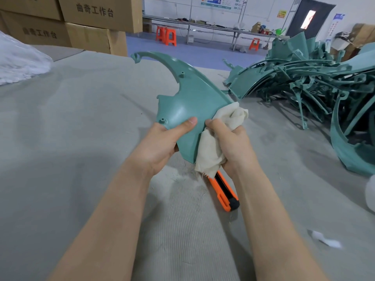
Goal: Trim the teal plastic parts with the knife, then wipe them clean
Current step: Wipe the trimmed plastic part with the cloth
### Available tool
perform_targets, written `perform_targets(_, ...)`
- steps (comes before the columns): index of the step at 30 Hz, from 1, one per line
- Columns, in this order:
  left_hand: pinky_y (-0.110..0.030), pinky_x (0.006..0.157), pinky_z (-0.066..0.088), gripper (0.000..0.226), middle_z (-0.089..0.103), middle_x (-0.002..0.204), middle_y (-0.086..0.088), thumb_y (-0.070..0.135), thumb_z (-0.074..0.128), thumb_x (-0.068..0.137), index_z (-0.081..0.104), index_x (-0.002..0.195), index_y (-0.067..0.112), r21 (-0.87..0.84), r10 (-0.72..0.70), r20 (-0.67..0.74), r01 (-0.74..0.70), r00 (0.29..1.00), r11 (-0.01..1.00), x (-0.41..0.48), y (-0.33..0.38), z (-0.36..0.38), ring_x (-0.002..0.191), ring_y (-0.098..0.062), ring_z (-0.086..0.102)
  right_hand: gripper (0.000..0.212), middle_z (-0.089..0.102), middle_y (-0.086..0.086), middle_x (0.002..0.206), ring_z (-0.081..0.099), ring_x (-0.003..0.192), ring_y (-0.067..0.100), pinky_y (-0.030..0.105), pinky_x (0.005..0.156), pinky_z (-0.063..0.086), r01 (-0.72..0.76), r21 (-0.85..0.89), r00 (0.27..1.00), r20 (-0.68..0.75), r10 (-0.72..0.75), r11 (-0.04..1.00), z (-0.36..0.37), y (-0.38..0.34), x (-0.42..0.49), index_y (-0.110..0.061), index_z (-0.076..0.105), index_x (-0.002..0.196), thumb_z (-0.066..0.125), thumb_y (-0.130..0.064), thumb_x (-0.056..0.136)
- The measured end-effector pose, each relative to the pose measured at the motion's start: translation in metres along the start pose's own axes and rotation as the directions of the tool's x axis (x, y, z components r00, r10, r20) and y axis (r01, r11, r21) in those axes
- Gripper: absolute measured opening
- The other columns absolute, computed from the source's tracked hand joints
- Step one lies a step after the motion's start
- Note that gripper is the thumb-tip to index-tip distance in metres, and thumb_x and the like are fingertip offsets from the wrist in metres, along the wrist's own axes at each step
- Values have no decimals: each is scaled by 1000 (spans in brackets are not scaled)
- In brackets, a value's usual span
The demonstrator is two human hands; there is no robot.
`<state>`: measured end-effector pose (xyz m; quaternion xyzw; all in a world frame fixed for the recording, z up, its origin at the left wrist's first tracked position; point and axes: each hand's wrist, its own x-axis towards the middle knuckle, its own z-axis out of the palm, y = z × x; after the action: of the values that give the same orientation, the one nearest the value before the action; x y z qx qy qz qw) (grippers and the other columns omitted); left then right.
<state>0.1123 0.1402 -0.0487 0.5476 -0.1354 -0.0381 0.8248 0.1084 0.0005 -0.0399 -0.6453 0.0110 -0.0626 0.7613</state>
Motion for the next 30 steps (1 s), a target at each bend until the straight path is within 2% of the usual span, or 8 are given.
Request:
perform_targets(5, -25, 75, 57, 35, 74, 106, 2, 21, 66, 78, 63, 113, 17, -49, -5, -24, 4, 1000, 999, 1, 1, -2, 97, -14, 70, 4, 59, 11, 82, 59, 77, 25, 40, 71, 48, -28, -65, 1000, 10, 29, 997, -3, -1, 2, -12, 59, 81, 59, -8, 83)
perform_targets(7, -26, 76, 57, 39, 74, 105, 2, 23, 67, 73, 64, 112, 18, -57, 2, -28, -4, 1000, 998, 1, 2, -3, 97, -14, 70, 4, 61, 11, 81, 61, 77, 25, 40, 71, 50, -25, -80, 999, 18, 26, 997, -3, 0, 2, -13, 61, 81, 61, -9, 82)
perform_targets(10, -27, 80, 57, 27, 74, 105, 3, 21, 66, 80, 66, 107, 20, -33, -9, -12, 9, 1000, 999, 1, 0, -3, 98, -14, 69, 9, 70, 6, 78, 69, 76, 22, 45, 77, 57, 0, -51, 1000, -3, 0, 999, 0, 2, 1, -17, 67, 75, 67, -14, 83)
perform_targets(13, -27, 79, 57, 16, 74, 103, 4, 15, 61, 91, 68, 103, 23, 19, -19, -3, 19, 1000, 1000, 2, -3, -3, 97, -13, 70, 13, 71, 3, 73, 69, 70, 19, 43, 75, 58, -9, -47, 999, -37, 7, 999, 0, 3, 3, -20, 67, 69, 68, -15, 81)
perform_targets(17, -25, 75, 56, 16, 74, 103, 5, 14, 60, 92, 67, 102, 25, 25, -17, -21, 18, 1000, 1000, 2, -2, -4, 96, -12, 70, 10, 65, 6, 73, 64, 70, 19, 34, 65, 51, -38, -73, 999, -29, 36, 997, -1, 3, 4, -14, 63, 73, 62, -11, 82)
perform_targets(20, -24, 72, 56, 17, 75, 102, 4, 13, 61, 91, 66, 103, 24, 4, -8, -48, 9, 999, 1000, 3, -2, -7, 95, -13, 71, 3, 60, 10, 77, 60, 74, 23, 35, 66, 47, -62, -103, 998, -14, 61, 993, -2, 3, 4, -12, 60, 80, 61, -11, 82)
perform_targets(26, -34, 85, 55, 18, 74, 106, 4, 17, 62, 91, 67, 105, 26, 83, -12, -18, 13, 1000, 996, 2, -4, -4, 101, -16, 69, 9, 71, 6, 77, 70, 72, 19, 37, 72, 57, -63, -41, 998, -31, 62, 997, 0, 8, 4, -14, 68, 79, 71, -22, 80)
perform_targets(30, -35, 86, 54, 21, 73, 107, 5, 16, 61, 92, 65, 109, 26, 107, -16, -22, 19, 1000, 994, 2, -4, -4, 102, -14, 69, 3, 73, 2, 73, 71, 70, 17, 34, 68, 58, -87, -25, 996, -26, 87, 996, -1, 9, 6, -16, 68, 79, 66, -16, 82)
